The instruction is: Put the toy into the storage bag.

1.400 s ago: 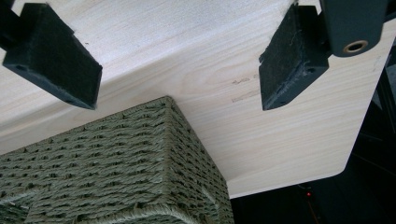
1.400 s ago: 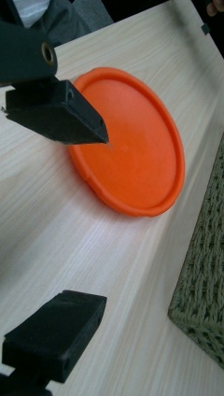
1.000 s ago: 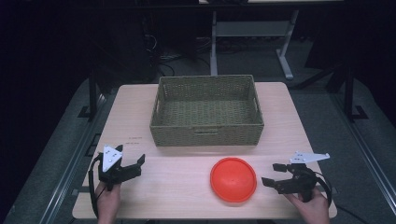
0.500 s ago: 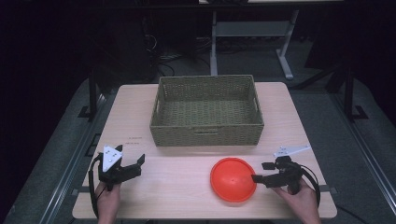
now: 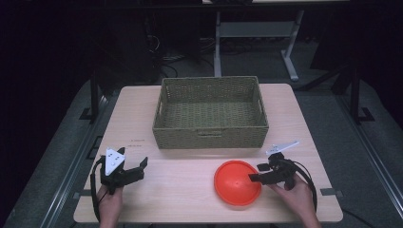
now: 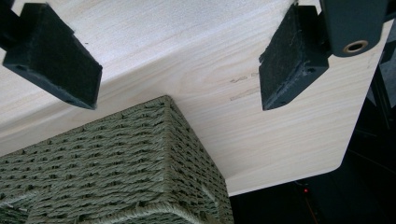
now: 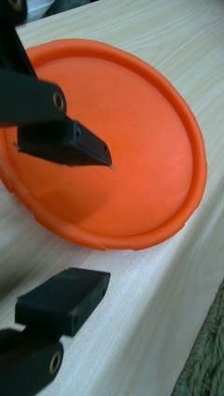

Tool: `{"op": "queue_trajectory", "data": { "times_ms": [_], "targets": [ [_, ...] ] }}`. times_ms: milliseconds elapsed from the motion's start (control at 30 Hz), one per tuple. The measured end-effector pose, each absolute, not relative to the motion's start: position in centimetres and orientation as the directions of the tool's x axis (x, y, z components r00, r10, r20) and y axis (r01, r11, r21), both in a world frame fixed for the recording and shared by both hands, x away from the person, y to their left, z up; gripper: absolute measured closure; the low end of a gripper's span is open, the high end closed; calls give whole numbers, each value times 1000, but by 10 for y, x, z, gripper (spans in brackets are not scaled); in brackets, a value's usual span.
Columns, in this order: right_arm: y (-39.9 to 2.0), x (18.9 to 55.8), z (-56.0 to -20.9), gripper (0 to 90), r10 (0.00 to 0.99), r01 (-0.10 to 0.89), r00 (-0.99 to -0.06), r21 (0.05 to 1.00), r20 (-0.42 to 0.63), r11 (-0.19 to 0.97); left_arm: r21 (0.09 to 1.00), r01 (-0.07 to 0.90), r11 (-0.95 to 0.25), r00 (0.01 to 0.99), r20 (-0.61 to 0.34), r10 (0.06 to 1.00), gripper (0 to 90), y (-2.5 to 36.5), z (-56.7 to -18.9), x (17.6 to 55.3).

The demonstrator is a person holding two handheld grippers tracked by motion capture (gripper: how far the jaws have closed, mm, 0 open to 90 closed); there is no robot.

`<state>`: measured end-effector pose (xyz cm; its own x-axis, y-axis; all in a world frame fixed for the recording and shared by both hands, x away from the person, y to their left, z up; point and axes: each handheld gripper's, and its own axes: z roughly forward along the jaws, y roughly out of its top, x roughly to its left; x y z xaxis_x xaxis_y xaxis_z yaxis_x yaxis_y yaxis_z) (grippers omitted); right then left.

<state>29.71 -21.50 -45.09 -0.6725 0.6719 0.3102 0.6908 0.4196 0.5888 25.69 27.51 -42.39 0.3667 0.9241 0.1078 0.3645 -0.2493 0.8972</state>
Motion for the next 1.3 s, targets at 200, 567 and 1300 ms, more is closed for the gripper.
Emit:
{"op": "queue_trajectory", "data": {
  "times_ms": [200,567,1300],
  "targets": [
    [-214,299,-454,452,689,708,-656,569,309,419,898,360,-252,368,111,923,128,275,-423,257],
    [-212,300,-460,557,693,725,-643,550,325,415,899,357,-253,373,111,921,127,274,-424,257],
    [-217,295,-449,765,702,732,-619,582,352,353,896,358,-261,372,120,920,128,273,-424,256]
  ]
}}
